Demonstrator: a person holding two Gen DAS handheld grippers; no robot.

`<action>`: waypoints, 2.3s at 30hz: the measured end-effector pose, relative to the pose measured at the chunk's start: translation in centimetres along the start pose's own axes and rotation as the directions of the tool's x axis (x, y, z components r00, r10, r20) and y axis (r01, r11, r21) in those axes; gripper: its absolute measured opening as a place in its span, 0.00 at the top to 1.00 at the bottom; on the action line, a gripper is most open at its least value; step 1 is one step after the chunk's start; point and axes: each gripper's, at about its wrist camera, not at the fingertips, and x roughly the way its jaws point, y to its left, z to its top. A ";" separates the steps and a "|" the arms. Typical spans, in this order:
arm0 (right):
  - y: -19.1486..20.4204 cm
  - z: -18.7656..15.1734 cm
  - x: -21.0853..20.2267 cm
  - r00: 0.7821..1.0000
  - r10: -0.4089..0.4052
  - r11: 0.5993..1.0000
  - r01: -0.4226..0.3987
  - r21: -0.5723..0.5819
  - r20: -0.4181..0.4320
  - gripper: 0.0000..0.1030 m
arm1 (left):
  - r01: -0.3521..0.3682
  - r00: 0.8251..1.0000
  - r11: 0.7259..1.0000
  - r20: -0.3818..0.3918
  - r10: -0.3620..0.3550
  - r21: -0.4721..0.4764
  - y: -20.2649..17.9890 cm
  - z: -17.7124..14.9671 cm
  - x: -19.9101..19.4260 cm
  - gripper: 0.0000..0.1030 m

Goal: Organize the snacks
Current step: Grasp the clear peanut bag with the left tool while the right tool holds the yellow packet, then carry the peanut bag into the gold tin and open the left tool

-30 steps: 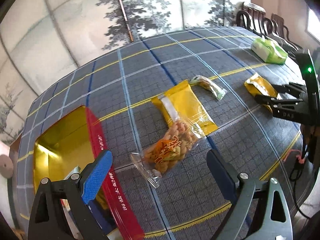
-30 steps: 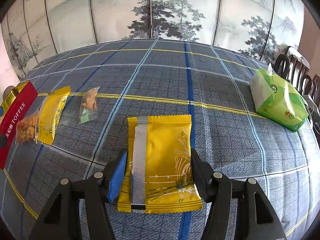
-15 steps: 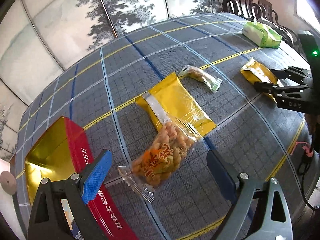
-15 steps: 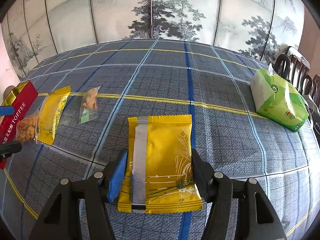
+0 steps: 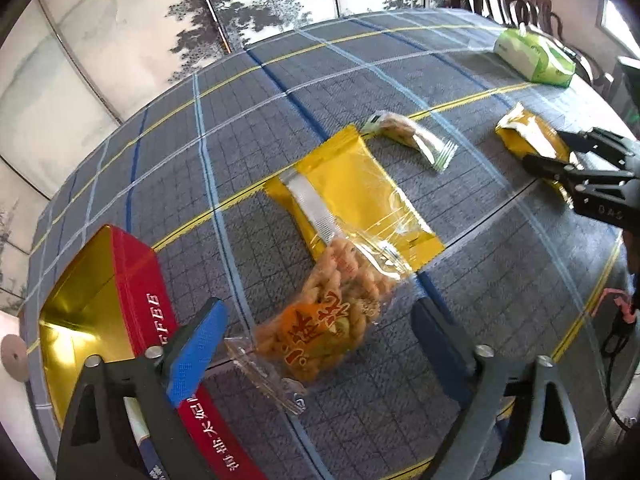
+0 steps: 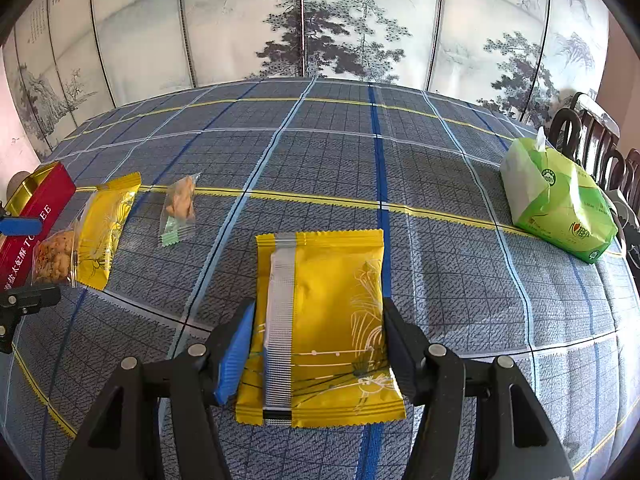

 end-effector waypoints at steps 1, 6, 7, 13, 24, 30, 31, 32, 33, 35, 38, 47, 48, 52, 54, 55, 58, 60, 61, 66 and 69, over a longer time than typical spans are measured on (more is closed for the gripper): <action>0.0 0.0 0.0 1.000 0.000 1.000 0.000 0.000 0.000 0.40 | 0.006 1.000 1.000 -0.007 -0.006 -0.001 0.0 0.0 0.1 0.32; 0.0 0.0 0.0 1.000 0.000 1.000 0.000 0.000 0.000 0.40 | 0.056 0.998 0.998 -0.040 -0.058 -0.028 0.0 -0.4 0.3 0.42; 0.0 0.0 0.0 1.000 0.000 1.000 0.000 0.000 0.000 0.40 | 0.064 0.997 0.997 -0.045 -0.065 -0.033 0.0 -0.5 0.2 0.44; 0.0 0.0 0.0 1.000 0.000 1.000 0.000 0.000 0.000 0.40 | 0.068 0.996 0.997 -0.062 -0.071 -0.044 -0.3 -1.0 -0.1 0.58; 0.0 0.0 0.0 1.000 0.000 1.000 0.000 -0.001 0.000 0.40 | 0.050 0.997 0.994 -0.049 -0.054 -0.096 0.2 -1.9 -1.1 0.60; 0.0 0.0 0.0 1.000 0.000 1.000 0.000 -0.001 0.000 0.40 | 0.044 0.998 0.991 -0.035 -0.049 -0.124 0.6 -2.2 -2.0 0.60; 0.0 0.0 0.0 1.000 0.000 1.000 0.000 -0.001 0.000 0.40 | 0.047 0.998 0.991 -0.035 -0.052 -0.128 0.7 -2.3 -2.1 0.60; -0.1 0.0 0.0 1.000 0.000 1.000 0.000 -0.001 0.000 0.40 | 0.045 0.998 0.990 -0.034 -0.050 -0.132 0.6 -2.4 -2.2 0.60; 0.0 0.0 0.0 1.000 0.000 1.000 0.000 -0.001 -0.001 0.40 | 0.044 0.998 0.990 -0.032 -0.048 -0.135 0.6 -2.4 -2.3 0.60; -0.1 0.0 0.0 1.000 0.000 1.000 0.000 -0.001 0.000 0.40 | 0.039 0.999 0.989 -0.026 -0.043 -0.141 0.7 -2.5 -2.7 0.60; -0.1 0.0 0.0 1.000 0.000 1.000 0.000 -0.001 -0.001 0.40 | 0.041 0.999 0.987 -0.018 -0.045 -0.156 0.8 -2.6 -3.4 0.60; -0.1 0.0 0.0 1.000 0.000 1.000 0.000 -0.001 -0.001 0.40 | 0.021 0.999 0.970 0.045 -0.010 -0.242 2.6 -2.8 -6.7 0.60; -0.1 0.0 0.0 1.000 0.000 1.000 0.000 -0.002 -0.001 0.40 | 0.019 0.999 0.966 0.054 -0.005 -0.258 3.1 -2.9 -7.3 0.60; -0.1 0.0 0.0 1.000 0.000 1.000 0.000 -0.002 -0.001 0.40 | 0.000 0.997 0.941 0.077 0.028 -0.337 5.3 -3.6 -9.2 0.60; -0.1 0.0 0.0 1.000 0.000 1.000 0.000 -0.002 -0.001 0.40 | -0.014 0.995 0.923 0.082 0.049 -0.384 6.9 -4.3 -10.0 0.60; -0.1 0.0 0.0 1.000 0.000 1.000 0.000 -0.002 -0.001 0.40 | -0.023 0.995 0.915 0.083 0.061 -0.402 7.5 -4.6 -10.3 0.60; -0.1 0.0 0.0 1.000 0.000 1.000 0.000 -0.002 -0.001 0.40 | -0.057 0.992 0.884 0.070 0.102 -0.464 9.9 -6.0 -11.1 0.60; -0.1 0.0 0.0 1.000 0.000 1.000 0.000 -0.002 -0.001 0.40 | -0.068 0.992 0.857 0.054 0.111 -0.511 11.6 -7.2 -11.3 0.60; -0.1 0.0 0.0 1.000 0.000 1.000 0.000 -0.002 -0.001 0.40 | -0.076 0.992 0.847 0.042 0.115 -0.527 12.3 -7.7 -11.2 0.60; -0.1 0.0 0.0 1.000 0.000 1.000 0.000 -0.002 -0.001 0.40 | -0.133 0.990 0.799 -0.035 0.139 -0.587 14.5 -10.4 -10.3 0.60; -0.1 0.0 0.0 1.000 0.000 1.000 0.000 -0.002 -0.001 0.40 | -0.147 0.989 0.781 -0.068 0.133 -0.606 15.1 -11.6 -9.5 0.60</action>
